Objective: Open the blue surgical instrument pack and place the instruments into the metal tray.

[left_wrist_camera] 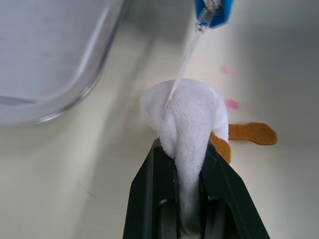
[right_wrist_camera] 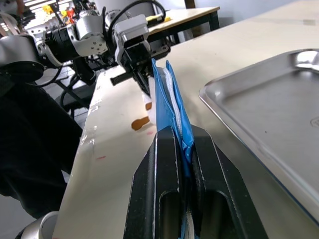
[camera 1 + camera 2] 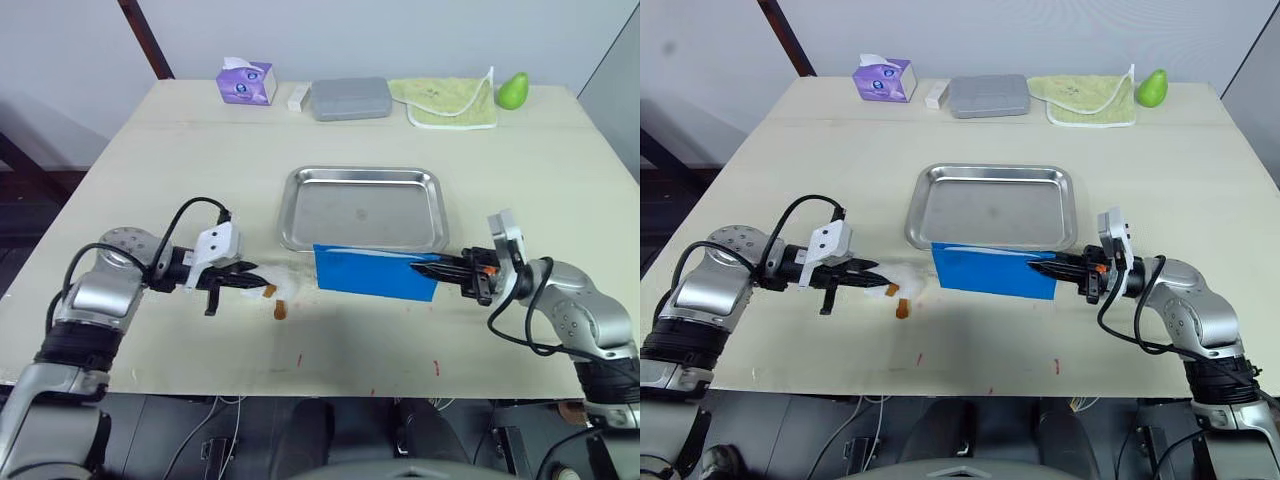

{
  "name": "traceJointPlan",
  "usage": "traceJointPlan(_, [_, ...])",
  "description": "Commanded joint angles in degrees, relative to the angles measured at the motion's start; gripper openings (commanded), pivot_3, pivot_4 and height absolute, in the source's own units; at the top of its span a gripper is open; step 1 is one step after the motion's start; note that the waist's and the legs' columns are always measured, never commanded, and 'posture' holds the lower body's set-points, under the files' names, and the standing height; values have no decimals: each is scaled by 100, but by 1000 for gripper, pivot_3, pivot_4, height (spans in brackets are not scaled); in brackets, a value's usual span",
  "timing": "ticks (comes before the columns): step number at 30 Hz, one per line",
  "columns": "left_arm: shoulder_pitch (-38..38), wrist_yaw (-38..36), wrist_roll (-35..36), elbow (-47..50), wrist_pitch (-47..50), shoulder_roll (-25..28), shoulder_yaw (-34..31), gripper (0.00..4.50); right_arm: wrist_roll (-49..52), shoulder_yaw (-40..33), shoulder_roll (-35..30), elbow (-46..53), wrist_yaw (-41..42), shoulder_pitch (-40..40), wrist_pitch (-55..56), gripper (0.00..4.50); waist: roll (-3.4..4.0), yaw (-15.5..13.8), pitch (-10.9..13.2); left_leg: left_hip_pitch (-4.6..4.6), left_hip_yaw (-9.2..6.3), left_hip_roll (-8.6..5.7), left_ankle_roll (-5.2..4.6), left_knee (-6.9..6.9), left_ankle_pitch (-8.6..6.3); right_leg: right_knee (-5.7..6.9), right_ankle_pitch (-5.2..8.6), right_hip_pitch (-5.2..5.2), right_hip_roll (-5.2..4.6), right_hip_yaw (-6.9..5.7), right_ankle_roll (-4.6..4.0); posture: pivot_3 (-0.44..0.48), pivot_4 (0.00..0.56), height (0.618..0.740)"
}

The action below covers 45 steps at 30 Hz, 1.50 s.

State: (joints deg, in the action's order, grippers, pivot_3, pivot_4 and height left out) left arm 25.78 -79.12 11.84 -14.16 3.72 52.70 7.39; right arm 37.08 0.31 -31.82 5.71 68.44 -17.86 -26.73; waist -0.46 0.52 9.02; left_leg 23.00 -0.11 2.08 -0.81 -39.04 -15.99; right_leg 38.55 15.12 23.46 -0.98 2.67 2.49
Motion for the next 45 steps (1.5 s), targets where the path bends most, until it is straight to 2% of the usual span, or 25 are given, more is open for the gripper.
traceJointPlan(1, [55,398,-230,303,-174,18,-186,13,16,-87,-96,110,93,4,91,0,0,-3,0,0,0,0,0,0,0,0,0,0,0,0,0,0,150,740])
traceJointPlan(4, [-106,556,-266,742,-91,7,-208,13,-9,-62,-135,118,142,51,64,0,0,-19,0,1,-5,0,0,-1,0,0,0,0,-2,-1,0,0,150,740])
traceJointPlan(7, [-172,731,-349,745,-148,-14,-246,1345,-34,-57,-130,86,160,52,76,0,0,3,0,0,-7,0,0,-1,0,1,0,0,0,1,0,0,150,740])
traceJointPlan(9, [-130,935,-511,601,-378,-15,-267,1960,-59,-47,-115,73,156,51,84,0,0,5,0,0,-8,0,0,-1,0,2,0,0,0,0,0,0,150,740])
traceJointPlan(11, [-50,1200,-627,427,-614,-35,-348,2826,-84,-39,-89,67,140,48,91,0,0,2,0,0,-7,0,0,-1,0,2,0,0,0,0,0,0,150,740])
traceJointPlan(12, [-39,1255,-615,367,-702,-27,-402,3469,-102,-33,-72,63,127,46,98,0,0,2,0,0,-7,0,0,-1,0,2,0,0,0,0,0,0,150,740])
traceJointPlan(14, [-59,1276,-498,310,-704,-2,-533,4177,-126,-22,-42,60,106,44,102,0,0,9,0,0,-7,0,0,-1,0,2,0,0,0,1,0,0,150,740])
traceJointPlan(18, [-224,1047,-29,450,-222,74,-821,4177,-170,-21,-13,52,114,58,110,0,0,13,0,0,-6,0,0,-1,0,2,0,0,0,0,0,0,150,740])
traceJointPlan(22, [-521,619,1073,745,1035,182,-1447,4177,-245,12,-16,32,149,88,163,0,0,26,0,0,-7,3,0,-1,0,4,0,1,0,0,0,0,150,740])
traceJointPlan(26, [-522,693,2250,1159,2581,147,-2005,4177,-350,67,-66,1,209,116,256,0,-1,14,1,0,-14,5,0,-1,0,5,0,1,0,-5,0,0,150,740])
traceJointPlan(28, [-455,718,2892,1459,3514,179,-2131,4177,-391,83,-94,28,226,172,293,0,-1,12,1,1,-14,4,0,-2,0,5,1,0,-2,-4,1,0,150,740])
traceJointPlan(29, [-477,731,2994,1630,3697,163,-2090,4177,-411,97,-114,58,239,218,315,0,-1,14,1,0,-13,4,0,-2,0,4,1,0,-3,-4,1,0,150,740])
traceJointPlan(33, [-593,825,2661,2061,3450,-88,-1563,4177,-463,127,-170,115,297,333,405,0,-1,21,1,-3,-11,2,1,-2,0,8,0,0,-1,0,1,0,150,740])
traceJointPlan(35, [-502,800,2482,2091,3251,-324,-1208,3672,-515,184,-239,138,403,368,463,0,0,5,0,-5,-9,1,1,-2,0,9,0,0,-1,1,0,0,150,740])
traceJointPlan(37, [-402,729,2294,2001,3024,-488,-978,2891,-531,216,-299,170,494,406,500,0,-2,8,1,-4,-7,-1,1,-3,0,8,0,0,-1,2,0,0,150,740])
traceJointPlan(45, [-192,373,1986,1610,2465,-589,-759,2891,-253,114,-434,334,620,451,315,0,-2,16,1,-4,-7,-1,1,-3,0,7,0,0,1,3,0,0,150,740])
